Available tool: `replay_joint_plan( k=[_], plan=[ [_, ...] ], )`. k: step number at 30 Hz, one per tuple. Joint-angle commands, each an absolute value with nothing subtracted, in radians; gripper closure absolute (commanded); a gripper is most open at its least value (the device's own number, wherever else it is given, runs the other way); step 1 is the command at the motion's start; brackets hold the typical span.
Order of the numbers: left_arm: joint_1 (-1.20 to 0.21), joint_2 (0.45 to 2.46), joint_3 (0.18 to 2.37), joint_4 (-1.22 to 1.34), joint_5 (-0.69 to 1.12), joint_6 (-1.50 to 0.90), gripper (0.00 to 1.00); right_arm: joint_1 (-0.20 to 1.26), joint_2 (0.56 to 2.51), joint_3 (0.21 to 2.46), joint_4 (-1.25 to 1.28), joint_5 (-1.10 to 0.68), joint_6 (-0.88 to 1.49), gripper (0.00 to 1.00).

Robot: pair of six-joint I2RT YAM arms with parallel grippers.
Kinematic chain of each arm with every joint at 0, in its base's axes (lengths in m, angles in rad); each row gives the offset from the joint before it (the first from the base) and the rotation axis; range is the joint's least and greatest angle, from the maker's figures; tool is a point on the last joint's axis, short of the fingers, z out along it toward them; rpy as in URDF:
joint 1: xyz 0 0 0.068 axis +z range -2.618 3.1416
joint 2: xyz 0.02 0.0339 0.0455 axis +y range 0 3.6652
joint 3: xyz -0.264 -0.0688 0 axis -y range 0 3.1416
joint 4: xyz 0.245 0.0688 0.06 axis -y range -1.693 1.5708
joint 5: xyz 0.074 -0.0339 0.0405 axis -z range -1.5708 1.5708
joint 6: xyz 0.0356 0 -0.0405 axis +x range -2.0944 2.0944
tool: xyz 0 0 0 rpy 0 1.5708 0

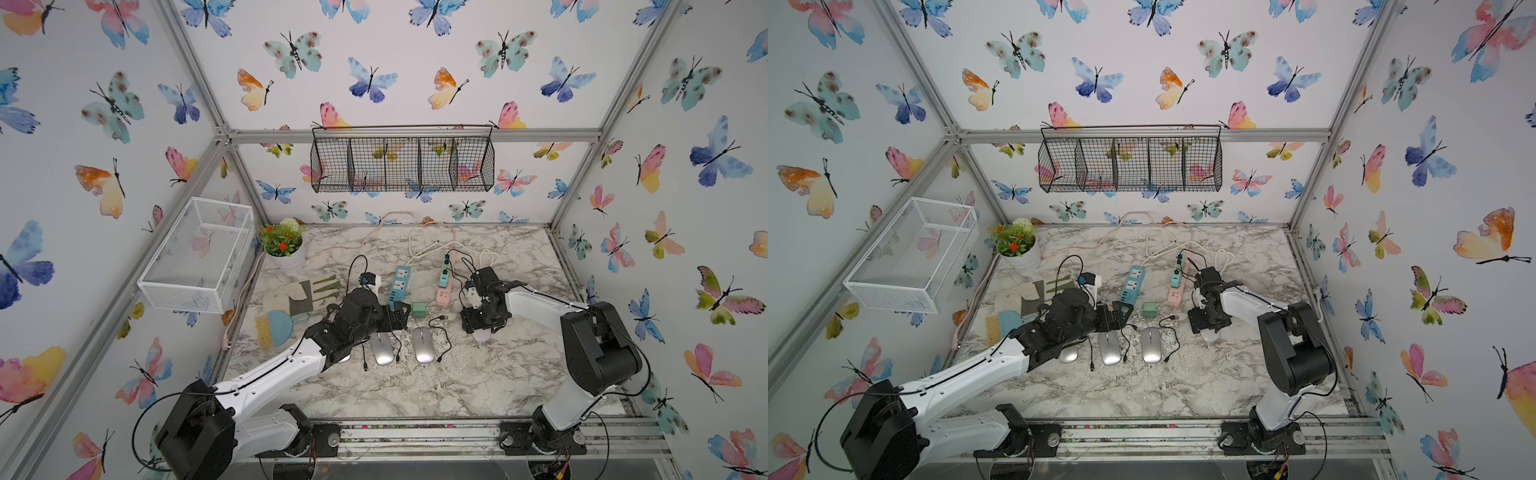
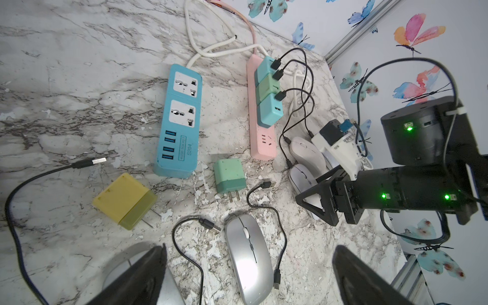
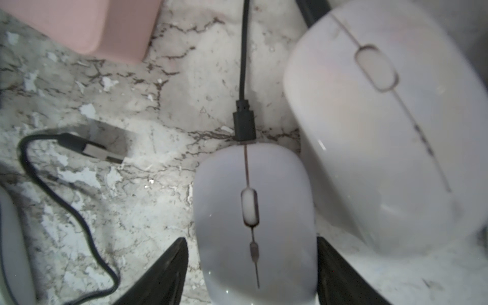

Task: Unplug the wireless mouse
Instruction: Pick up the mouse from the center of the board.

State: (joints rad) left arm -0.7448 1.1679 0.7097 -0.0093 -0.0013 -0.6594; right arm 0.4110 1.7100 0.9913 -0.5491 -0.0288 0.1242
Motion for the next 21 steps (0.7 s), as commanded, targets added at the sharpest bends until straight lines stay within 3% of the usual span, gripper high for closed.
replay_joint_plan(
  k=[1, 12, 21],
  plan=[
    [-0.738, 1.169, 0.729, -0.009, 0.011, -0.657, 0.02, 0.42, 1.739, 1.004, -0.548, 0.005, 0.146, 0.25],
    [-0.73, 1.157, 0.726, -0.02, 0.017, -0.653, 0.02, 0.428, 1.778, 0.999, -0.531, 0.01, 0.17, 0.31],
    [-0.718, 1.138, 0.743, -0.008, 0.039, -0.628, 0.02, 0.43, 1.631, 0.958, -0.536, -0.003, 0.182, 0.51]
  ],
)
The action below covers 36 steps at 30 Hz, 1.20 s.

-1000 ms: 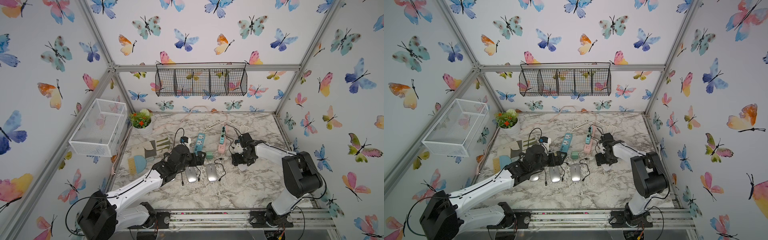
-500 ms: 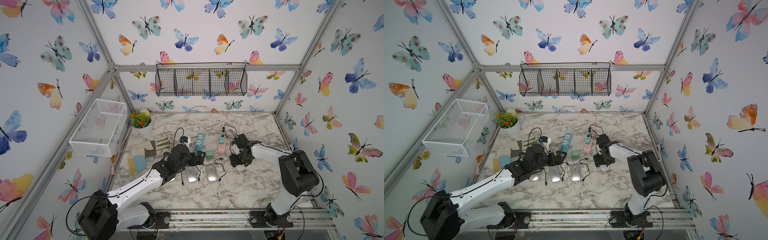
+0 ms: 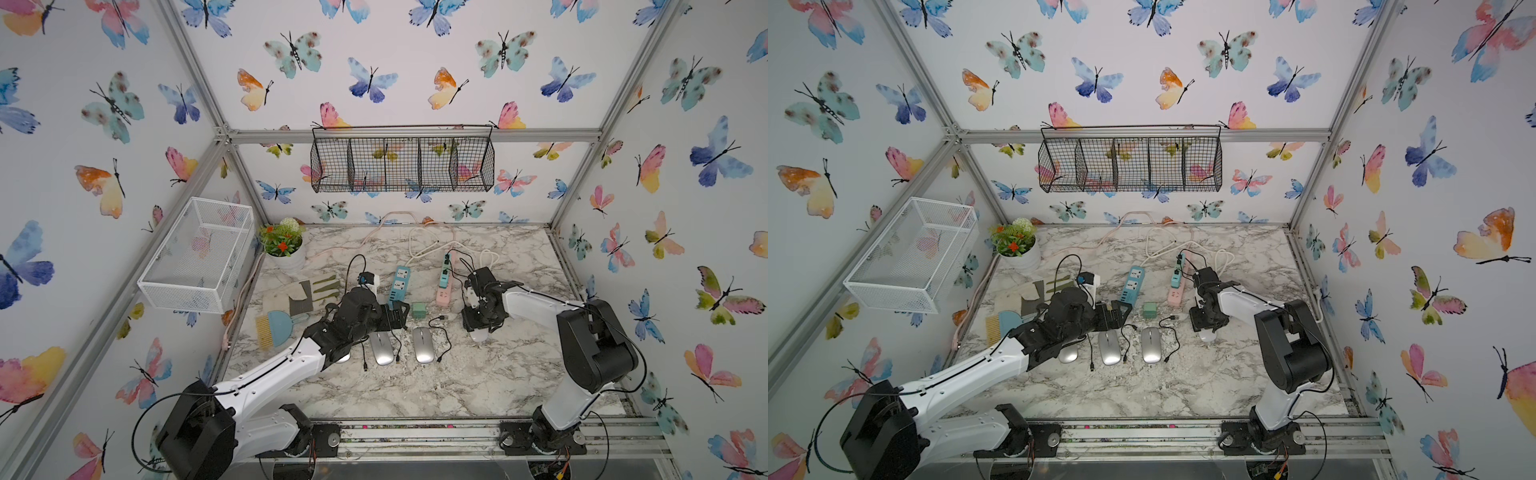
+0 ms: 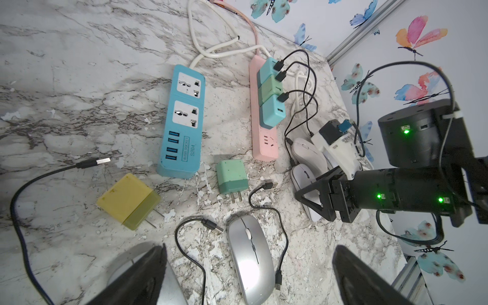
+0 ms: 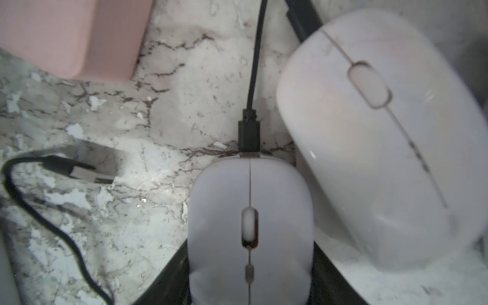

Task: Unplug the wireless mouse
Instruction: Pick up the mouse from the center of the board, then remove the power cord from the mouse.

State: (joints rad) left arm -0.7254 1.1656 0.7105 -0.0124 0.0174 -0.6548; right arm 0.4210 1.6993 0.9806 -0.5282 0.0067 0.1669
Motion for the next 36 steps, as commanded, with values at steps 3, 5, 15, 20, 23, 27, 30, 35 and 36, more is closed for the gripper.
replay_joint_plan(
  k=[3, 5, 15, 20, 23, 27, 30, 35, 36],
  plan=[
    [-0.718, 1.129, 0.753, 0.007, 0.052, -0.61, 0.02, 0.43, 1.549, 0.928, -0.532, -0.031, 0.186, 0.57],
    [-0.718, 1.129, 0.761, 0.029, 0.079, -0.602, 0.02, 0.431, 1.493, 0.898, -0.504, -0.097, 0.187, 0.58],
    [-0.728, 1.251, 0.79, 0.175, 0.265, -0.647, 0.01, 0.43, 1.275, 0.722, -0.257, -0.252, 0.224, 0.8],
    [-0.746, 1.338, 0.87, 0.181, 0.278, -0.665, 0.03, 0.43, 1.211, 0.681, -0.199, -0.256, 0.217, 0.9],
    [-0.764, 1.388, 0.913, 0.203, 0.282, -0.685, 0.06, 0.43, 1.2, 0.667, -0.182, -0.274, 0.207, 0.94],
    [-0.8, 1.465, 0.973, 0.215, 0.266, -0.718, 0.12, 0.43, 1.175, 0.649, -0.17, -0.262, 0.2, 0.98],
    [-0.815, 1.529, 1.007, 0.203, 0.254, -0.774, 0.13, 0.43, 1.162, 0.643, -0.167, -0.267, 0.193, 0.98],
    [-0.842, 1.62, 1.065, 0.213, 0.28, -0.817, 0.12, 0.43, 1.132, 0.622, -0.152, -0.326, 0.168, 0.98],
    [-0.849, 1.636, 1.081, 0.214, 0.284, -0.82, 0.12, 0.43, 1.123, 0.616, -0.146, -0.338, 0.165, 0.98]
  ],
)
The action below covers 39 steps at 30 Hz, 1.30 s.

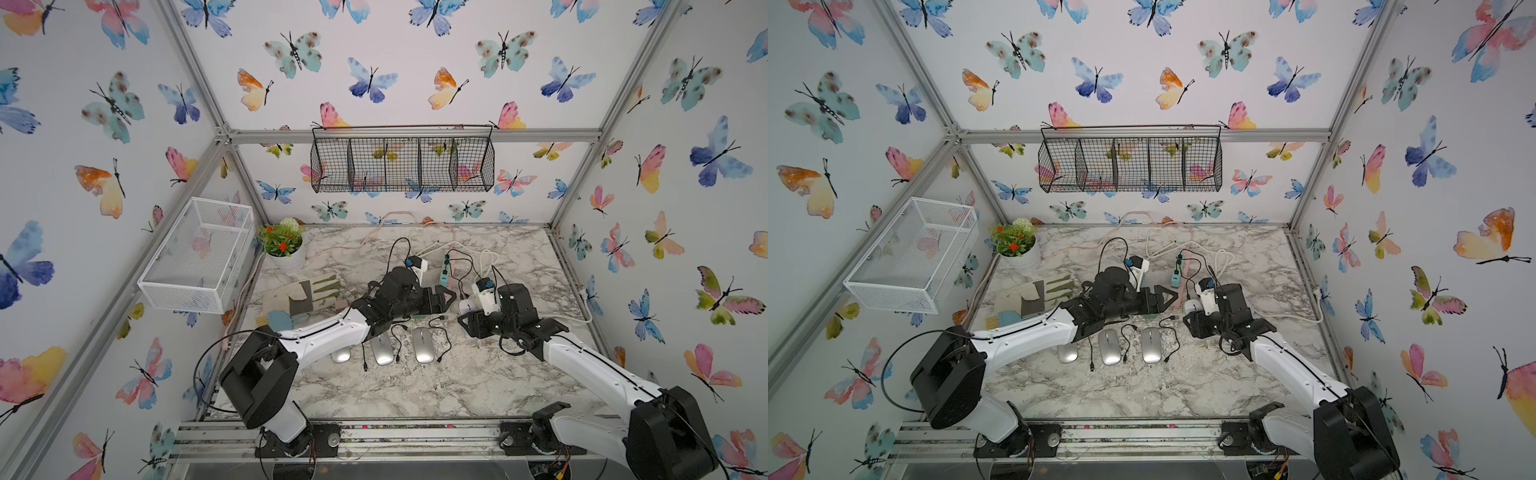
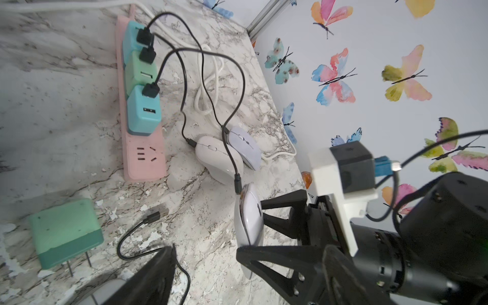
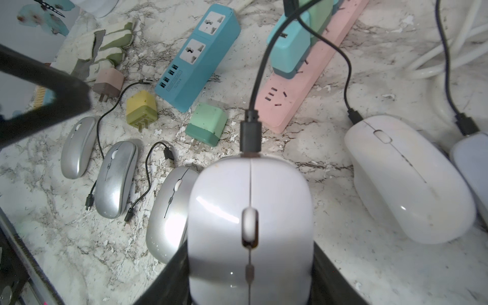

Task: Unplug the wireless mouse
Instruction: Remove the power cord from the mouse.

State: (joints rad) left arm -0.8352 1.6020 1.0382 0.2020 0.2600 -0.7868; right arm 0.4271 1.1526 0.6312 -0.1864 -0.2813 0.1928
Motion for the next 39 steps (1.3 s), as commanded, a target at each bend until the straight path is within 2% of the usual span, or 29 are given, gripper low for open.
replay_joint_plan(
  k=[1, 7, 13, 16, 30, 39],
  plan=[
    [-0.854, 1.651, 1.095, 0.214, 0.288, -0.821, 0.12, 0.43, 1.113, 0.608, -0.139, -0.352, 0.161, 0.98],
    [-0.868, 1.701, 1.136, 0.226, 0.279, -0.852, 0.13, 0.43, 1.089, 0.597, -0.138, -0.404, 0.124, 0.99],
    [-0.864, 1.744, 1.173, 0.213, 0.276, -0.88, 0.19, 0.43, 1.062, 0.586, -0.117, -0.419, 0.129, 0.99],
    [-0.864, 1.762, 1.19, 0.2, 0.269, -0.888, 0.27, 0.43, 1.061, 0.588, -0.12, -0.421, 0.128, 0.99],
    [-0.864, 1.798, 1.227, 0.189, 0.267, -0.885, 0.75, 0.43, 1.053, 0.584, -0.127, -0.423, 0.134, 0.98],
    [-0.862, 1.798, 1.228, 0.18, 0.265, -0.877, 0.89, 0.43, 1.053, 0.584, -0.128, -0.41, 0.15, 0.99]
  ],
)
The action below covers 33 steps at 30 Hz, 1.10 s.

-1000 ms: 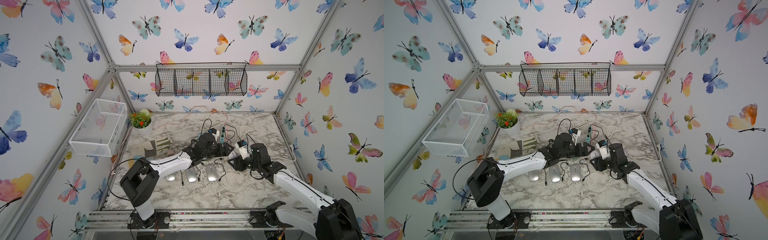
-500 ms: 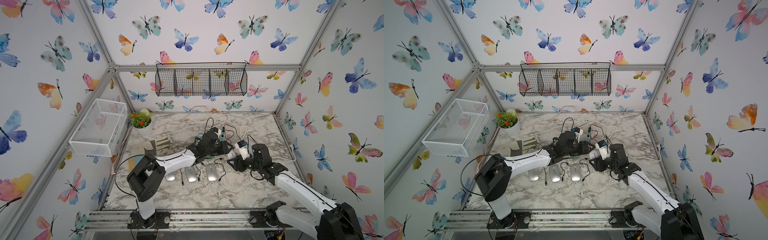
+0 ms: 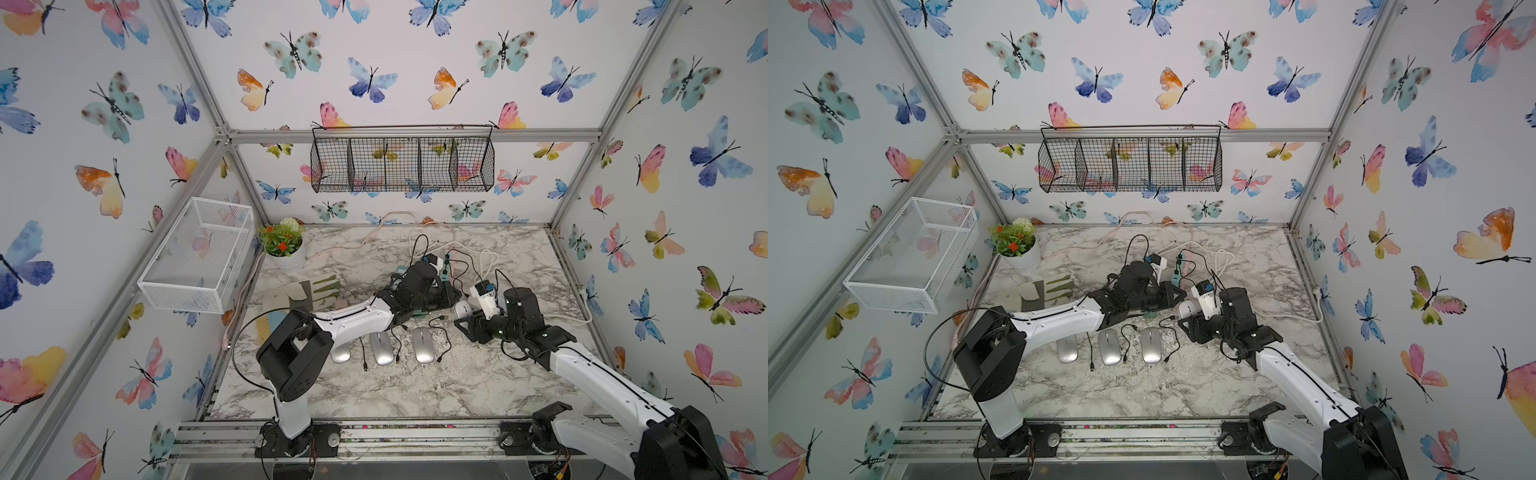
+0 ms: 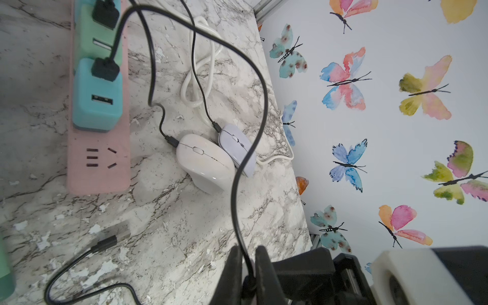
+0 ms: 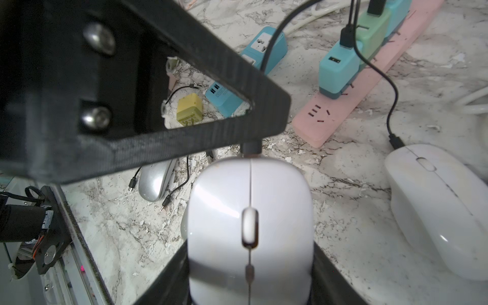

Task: Unplug the wireless mouse
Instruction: Remove the power cord from the mouse.

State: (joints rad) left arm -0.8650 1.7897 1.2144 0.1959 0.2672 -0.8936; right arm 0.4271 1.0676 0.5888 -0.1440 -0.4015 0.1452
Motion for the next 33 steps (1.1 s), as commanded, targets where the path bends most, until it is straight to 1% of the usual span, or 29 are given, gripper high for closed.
replay_joint_plan(
  k=[1, 7, 11, 17, 26, 33],
  plan=[
    [-0.864, 1.797, 1.228, 0.178, 0.265, -0.874, 0.91, 0.43, 1.054, 0.586, -0.132, -0.405, 0.152, 0.99],
    [-0.847, 1.791, 1.268, 0.146, 0.256, -0.819, 1.0, 0.43, 1.103, 0.607, -0.167, -0.408, 0.162, 0.99],
    [-0.822, 1.784, 1.304, 0.129, 0.27, -0.781, 1.0, 0.43, 1.135, 0.591, -0.168, -0.403, 0.172, 0.99],
    [-0.787, 1.757, 1.301, 0.14, 0.276, -0.773, 1.0, 0.431, 1.152, 0.584, -0.196, -0.405, 0.183, 0.99],
    [-0.784, 1.732, 1.257, 0.202, 0.291, -0.781, 1.0, 0.432, 1.19, 0.595, -0.239, -0.433, 0.183, 0.99],
    [-0.782, 1.732, 1.258, 0.2, 0.286, -0.774, 1.0, 0.458, 1.18, 0.602, -0.253, -0.394, 0.192, 0.99]
  ],
)
